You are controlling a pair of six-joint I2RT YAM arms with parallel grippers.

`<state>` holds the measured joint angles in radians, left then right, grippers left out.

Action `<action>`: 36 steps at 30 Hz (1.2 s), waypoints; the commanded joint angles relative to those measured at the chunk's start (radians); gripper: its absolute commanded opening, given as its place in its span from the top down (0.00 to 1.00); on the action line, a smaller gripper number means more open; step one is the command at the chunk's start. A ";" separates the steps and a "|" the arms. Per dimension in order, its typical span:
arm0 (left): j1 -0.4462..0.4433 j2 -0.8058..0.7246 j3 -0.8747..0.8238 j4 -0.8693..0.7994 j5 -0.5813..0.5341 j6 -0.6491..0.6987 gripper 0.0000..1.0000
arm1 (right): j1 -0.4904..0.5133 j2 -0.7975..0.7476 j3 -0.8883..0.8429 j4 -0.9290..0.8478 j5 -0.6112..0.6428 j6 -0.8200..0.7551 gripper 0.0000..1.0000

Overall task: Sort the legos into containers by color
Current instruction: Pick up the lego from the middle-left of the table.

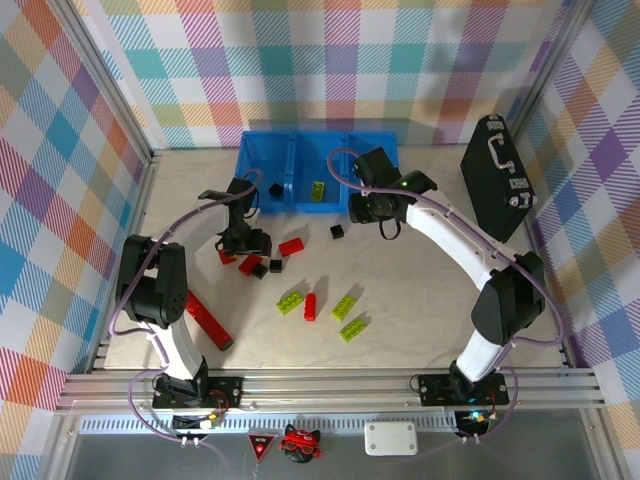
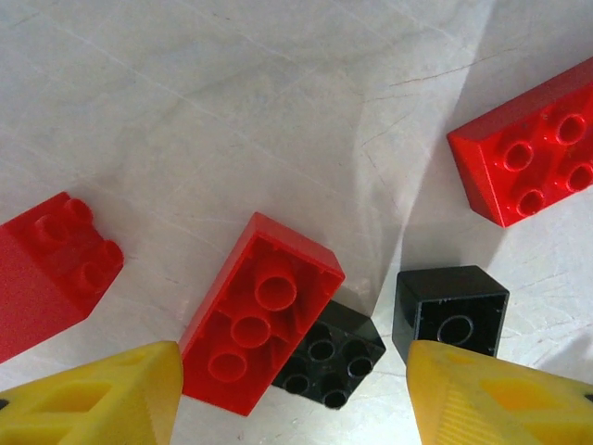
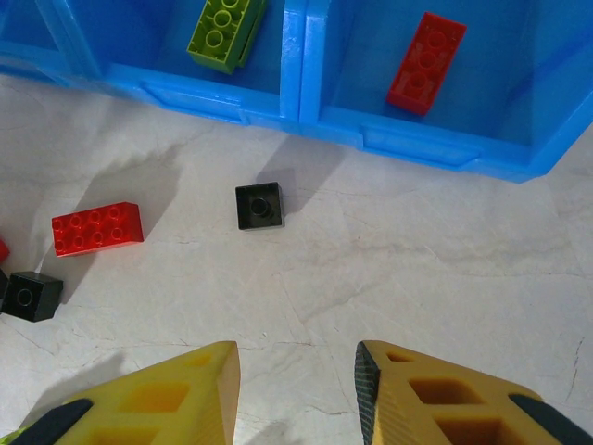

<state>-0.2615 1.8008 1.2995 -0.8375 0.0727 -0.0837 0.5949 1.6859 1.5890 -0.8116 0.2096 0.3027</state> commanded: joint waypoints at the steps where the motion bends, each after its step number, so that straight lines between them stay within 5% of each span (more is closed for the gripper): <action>1: -0.010 0.035 0.034 -0.029 -0.024 0.019 0.35 | -0.003 -0.037 -0.008 0.002 0.014 0.012 0.60; 19: -0.024 0.141 0.101 -0.052 -0.104 0.035 0.41 | -0.003 -0.034 -0.015 -0.009 0.002 0.015 0.60; 36: -0.024 0.181 0.119 -0.055 -0.107 0.035 0.61 | -0.002 -0.037 -0.024 -0.008 -0.004 0.022 0.61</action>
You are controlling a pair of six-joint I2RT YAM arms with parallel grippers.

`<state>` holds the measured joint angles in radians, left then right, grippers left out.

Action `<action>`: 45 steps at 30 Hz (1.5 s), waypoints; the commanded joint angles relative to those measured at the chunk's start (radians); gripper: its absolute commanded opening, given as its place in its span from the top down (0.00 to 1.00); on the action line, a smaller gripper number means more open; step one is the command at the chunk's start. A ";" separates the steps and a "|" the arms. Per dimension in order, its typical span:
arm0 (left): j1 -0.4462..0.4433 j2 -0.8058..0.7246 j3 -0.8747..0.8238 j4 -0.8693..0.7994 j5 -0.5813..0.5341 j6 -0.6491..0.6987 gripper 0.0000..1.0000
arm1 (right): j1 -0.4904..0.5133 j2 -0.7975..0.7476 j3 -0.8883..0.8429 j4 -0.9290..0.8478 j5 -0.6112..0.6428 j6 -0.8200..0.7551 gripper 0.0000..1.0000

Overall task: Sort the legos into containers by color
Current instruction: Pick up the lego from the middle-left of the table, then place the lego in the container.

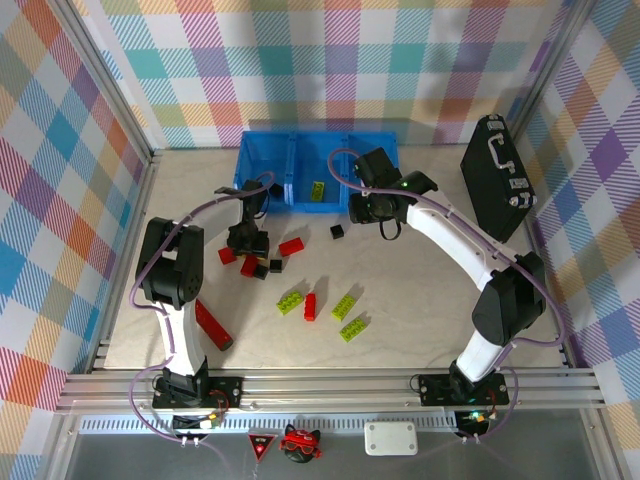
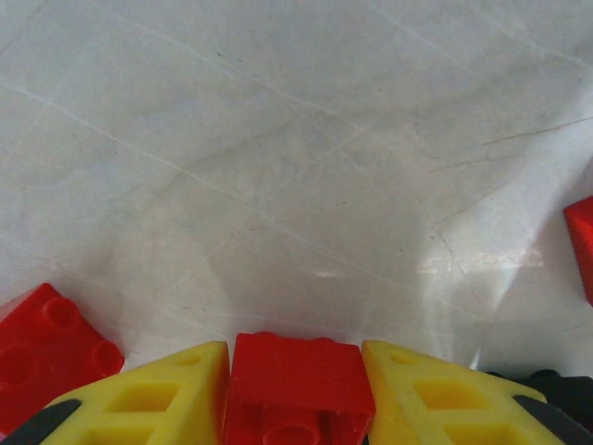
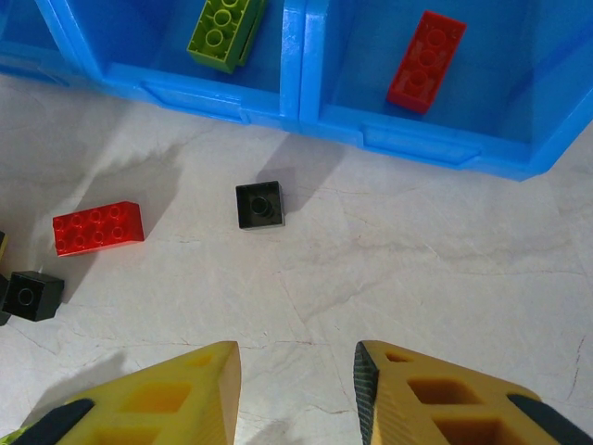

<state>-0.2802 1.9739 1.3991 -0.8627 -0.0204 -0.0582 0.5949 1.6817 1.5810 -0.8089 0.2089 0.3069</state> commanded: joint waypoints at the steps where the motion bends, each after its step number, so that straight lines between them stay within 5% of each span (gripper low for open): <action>1: -0.005 0.006 0.019 -0.030 -0.016 0.010 0.62 | -0.003 -0.034 -0.017 -0.010 -0.003 0.019 0.61; 16: 0.006 -0.117 0.063 -0.042 0.030 -0.071 0.68 | -0.001 -0.068 -0.105 0.073 -0.193 0.123 0.61; 31: -0.014 -0.266 0.046 0.243 0.364 -0.471 0.70 | 0.042 -0.082 -0.247 0.298 -0.434 0.233 0.61; 45: -0.057 -0.296 0.006 0.390 0.472 -0.619 0.71 | 0.092 0.035 -0.151 0.396 -0.539 0.208 0.54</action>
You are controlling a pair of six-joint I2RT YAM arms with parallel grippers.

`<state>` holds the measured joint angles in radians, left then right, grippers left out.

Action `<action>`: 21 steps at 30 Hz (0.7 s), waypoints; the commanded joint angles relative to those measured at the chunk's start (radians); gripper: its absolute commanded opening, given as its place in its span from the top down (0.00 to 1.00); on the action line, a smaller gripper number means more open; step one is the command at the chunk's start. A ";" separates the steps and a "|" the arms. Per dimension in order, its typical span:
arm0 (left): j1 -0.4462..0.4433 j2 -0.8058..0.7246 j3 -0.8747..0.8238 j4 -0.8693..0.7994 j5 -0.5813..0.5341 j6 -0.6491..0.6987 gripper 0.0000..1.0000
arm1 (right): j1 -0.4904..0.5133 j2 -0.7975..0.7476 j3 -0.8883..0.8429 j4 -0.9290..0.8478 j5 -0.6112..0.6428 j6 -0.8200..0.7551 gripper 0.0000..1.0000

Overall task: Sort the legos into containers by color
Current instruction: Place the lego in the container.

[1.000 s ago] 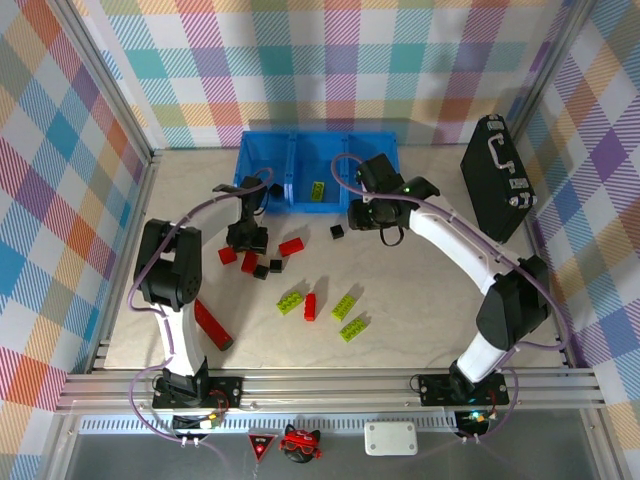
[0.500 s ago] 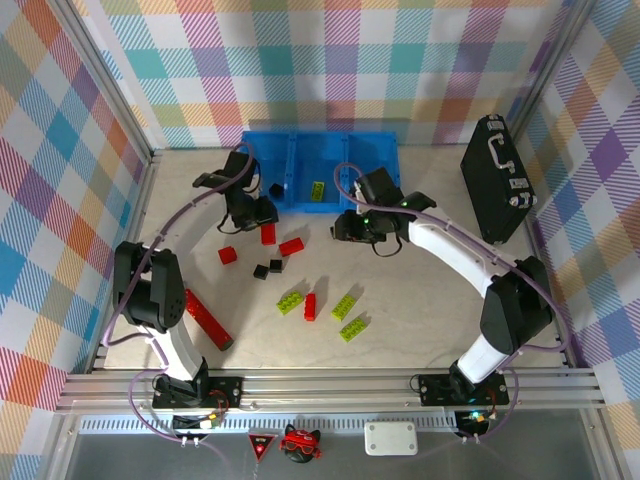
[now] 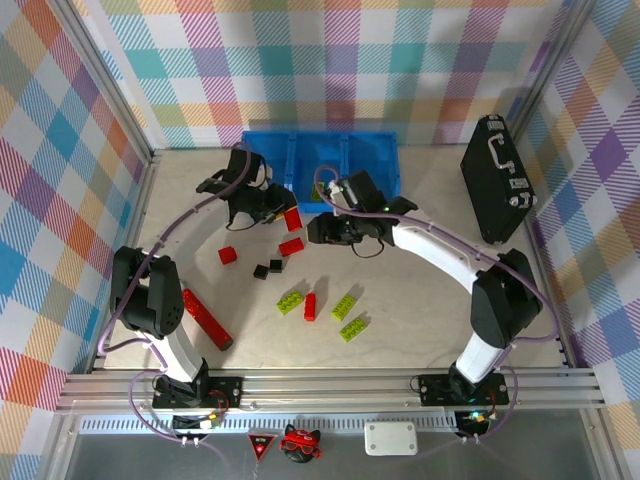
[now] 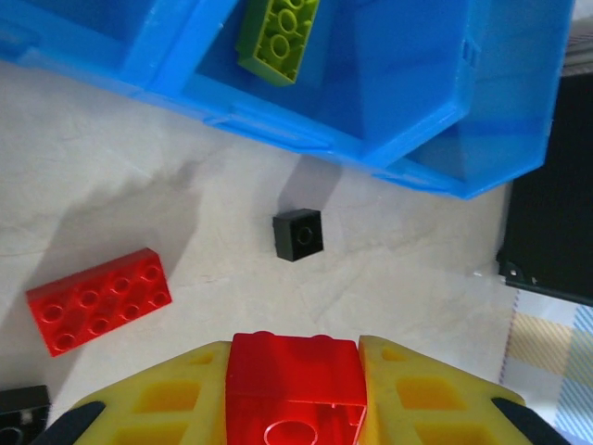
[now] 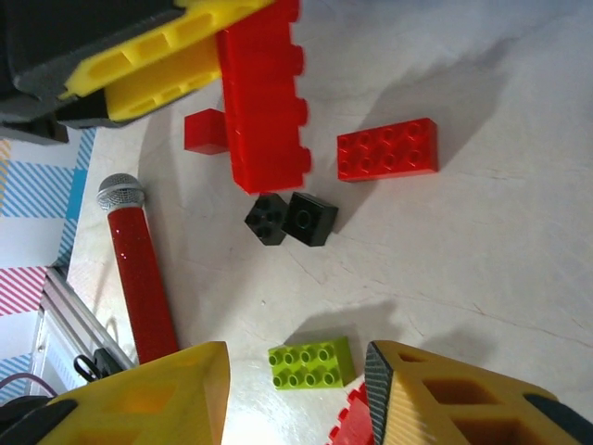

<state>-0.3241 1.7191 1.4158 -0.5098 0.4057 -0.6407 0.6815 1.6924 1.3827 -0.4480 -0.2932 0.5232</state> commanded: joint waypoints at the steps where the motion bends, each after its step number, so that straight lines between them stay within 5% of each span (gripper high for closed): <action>1: -0.016 -0.043 -0.011 0.035 0.052 -0.038 0.71 | 0.004 0.034 0.060 0.032 -0.034 -0.014 0.53; 21: -0.043 -0.081 -0.037 0.067 0.125 -0.075 0.73 | 0.003 0.151 0.188 0.012 0.003 -0.033 0.62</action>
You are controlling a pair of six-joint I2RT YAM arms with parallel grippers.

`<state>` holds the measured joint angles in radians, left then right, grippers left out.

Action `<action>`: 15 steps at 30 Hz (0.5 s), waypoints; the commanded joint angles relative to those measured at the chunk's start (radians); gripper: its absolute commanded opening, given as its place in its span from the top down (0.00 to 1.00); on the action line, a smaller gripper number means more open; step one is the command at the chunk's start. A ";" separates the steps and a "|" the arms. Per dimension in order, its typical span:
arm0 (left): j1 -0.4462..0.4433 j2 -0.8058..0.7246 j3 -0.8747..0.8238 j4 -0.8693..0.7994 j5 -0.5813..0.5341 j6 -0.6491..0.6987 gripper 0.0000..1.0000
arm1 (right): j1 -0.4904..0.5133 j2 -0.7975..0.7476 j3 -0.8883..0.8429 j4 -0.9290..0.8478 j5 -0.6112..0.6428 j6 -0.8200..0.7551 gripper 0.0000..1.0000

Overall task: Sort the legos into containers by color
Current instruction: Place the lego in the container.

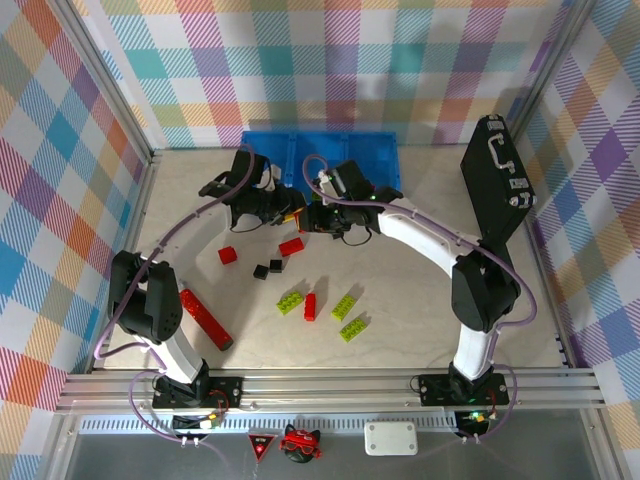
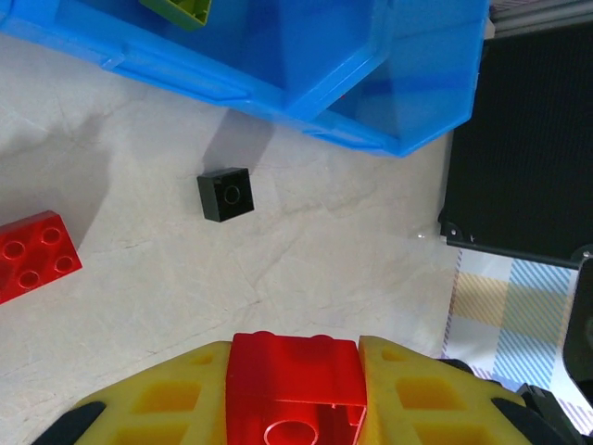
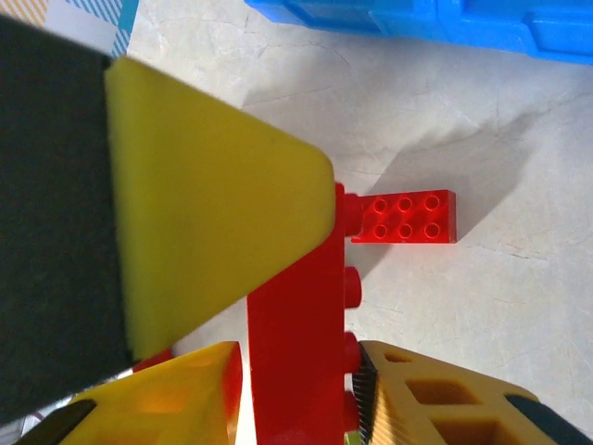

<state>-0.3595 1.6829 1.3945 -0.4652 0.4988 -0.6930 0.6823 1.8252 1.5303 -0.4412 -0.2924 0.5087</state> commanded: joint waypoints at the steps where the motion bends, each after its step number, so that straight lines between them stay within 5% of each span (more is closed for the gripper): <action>1: -0.007 -0.046 -0.018 0.025 0.032 -0.024 0.73 | 0.002 0.021 0.044 0.000 0.002 -0.018 0.64; 5: -0.007 -0.054 -0.017 0.021 0.023 -0.026 0.71 | 0.002 0.015 0.042 -0.007 0.018 -0.019 0.72; 10: 0.003 -0.067 0.002 -0.042 -0.037 0.026 0.44 | -0.017 -0.009 0.032 -0.052 0.069 -0.042 0.73; 15: 0.056 -0.100 -0.009 -0.096 -0.073 0.075 0.37 | -0.092 -0.039 0.000 -0.086 0.093 -0.069 0.73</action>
<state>-0.3382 1.6348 1.3914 -0.5091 0.4530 -0.6624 0.6403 1.8271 1.5436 -0.4885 -0.2321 0.4759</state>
